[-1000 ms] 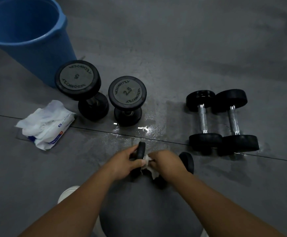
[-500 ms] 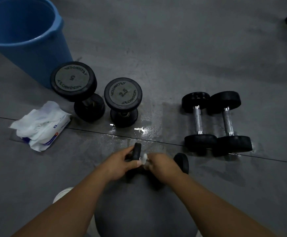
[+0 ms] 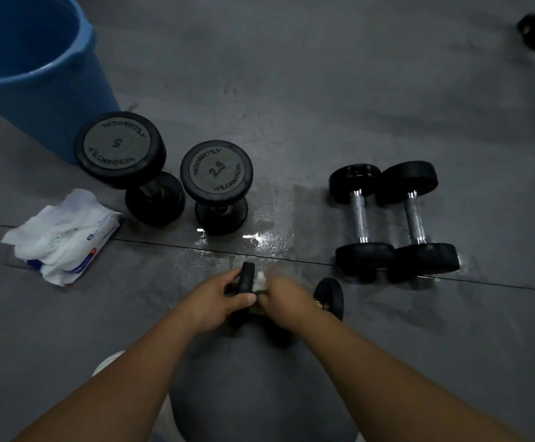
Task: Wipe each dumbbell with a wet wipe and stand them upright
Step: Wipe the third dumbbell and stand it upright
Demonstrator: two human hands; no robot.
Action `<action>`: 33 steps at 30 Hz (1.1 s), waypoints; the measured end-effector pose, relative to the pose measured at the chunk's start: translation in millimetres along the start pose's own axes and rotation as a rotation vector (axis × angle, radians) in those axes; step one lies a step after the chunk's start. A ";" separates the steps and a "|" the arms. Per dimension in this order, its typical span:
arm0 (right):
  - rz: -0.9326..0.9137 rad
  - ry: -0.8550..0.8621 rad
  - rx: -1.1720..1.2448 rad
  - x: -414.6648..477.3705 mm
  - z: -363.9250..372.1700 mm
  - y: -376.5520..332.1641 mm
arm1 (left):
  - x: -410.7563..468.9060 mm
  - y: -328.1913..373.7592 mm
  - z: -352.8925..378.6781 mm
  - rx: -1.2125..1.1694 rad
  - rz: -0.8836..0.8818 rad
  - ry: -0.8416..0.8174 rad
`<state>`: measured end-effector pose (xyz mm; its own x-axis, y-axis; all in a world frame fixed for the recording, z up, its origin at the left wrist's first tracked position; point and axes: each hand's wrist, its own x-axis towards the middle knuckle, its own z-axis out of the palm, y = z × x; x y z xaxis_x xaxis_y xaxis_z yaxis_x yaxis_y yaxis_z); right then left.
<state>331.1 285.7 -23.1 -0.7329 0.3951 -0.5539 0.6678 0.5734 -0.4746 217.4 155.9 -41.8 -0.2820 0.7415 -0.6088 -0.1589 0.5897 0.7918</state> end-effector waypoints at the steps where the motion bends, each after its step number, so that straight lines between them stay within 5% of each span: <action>1: 0.009 -0.070 -0.070 -1.0 4.9 -2.2 | -1.1 2.1 0.5 -0.015 -0.005 0.000; 13: -0.066 0.042 -0.116 -17.6 -13.4 5.3 | -6.6 3.2 3.4 -0.058 -0.046 0.023; 18: 0.014 -0.047 -0.504 -29.3 -12.7 7.7 | -3.2 6.9 1.5 -0.039 -0.049 0.013; 26: 0.151 -0.037 -0.728 -38.1 -7.1 -6.6 | -2.5 10.3 -1.0 0.016 -0.049 0.007; 29: 0.175 -0.056 -0.551 -38.2 -1.8 -26.1 | -3.7 7.6 1.1 0.020 -0.051 0.014; 33: 0.160 0.145 -0.107 -35.2 -9.3 -23.7 | -1.0 8.1 2.1 0.037 -0.085 0.065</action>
<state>339.9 265.0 14.0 -0.6351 0.5812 -0.5087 0.7648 0.5653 -0.3090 218.4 160.7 -34.9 -0.3301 0.6668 -0.6681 -0.1502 0.6617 0.7346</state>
